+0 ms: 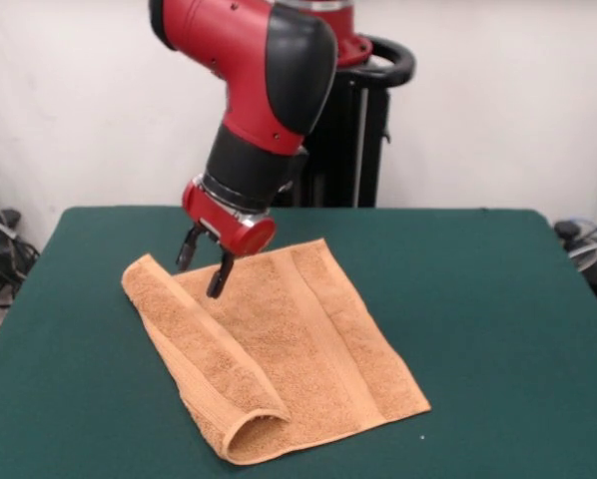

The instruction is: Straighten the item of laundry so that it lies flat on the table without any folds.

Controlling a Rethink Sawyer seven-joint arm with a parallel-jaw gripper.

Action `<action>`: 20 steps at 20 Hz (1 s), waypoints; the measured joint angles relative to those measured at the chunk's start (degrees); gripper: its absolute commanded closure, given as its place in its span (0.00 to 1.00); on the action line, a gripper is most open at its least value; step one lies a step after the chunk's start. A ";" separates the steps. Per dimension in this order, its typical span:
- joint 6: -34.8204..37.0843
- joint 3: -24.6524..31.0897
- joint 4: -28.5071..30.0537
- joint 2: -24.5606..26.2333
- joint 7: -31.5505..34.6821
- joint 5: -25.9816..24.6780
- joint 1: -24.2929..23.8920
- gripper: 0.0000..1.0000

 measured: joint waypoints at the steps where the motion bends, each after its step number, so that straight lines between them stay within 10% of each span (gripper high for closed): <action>1: 0.39 0.00 0.00 -0.25 0.00 0.00 0.06 0.00; 20: -4.16 -0.36 0.19 -0.11 0.00 -0.01 3.45 0.00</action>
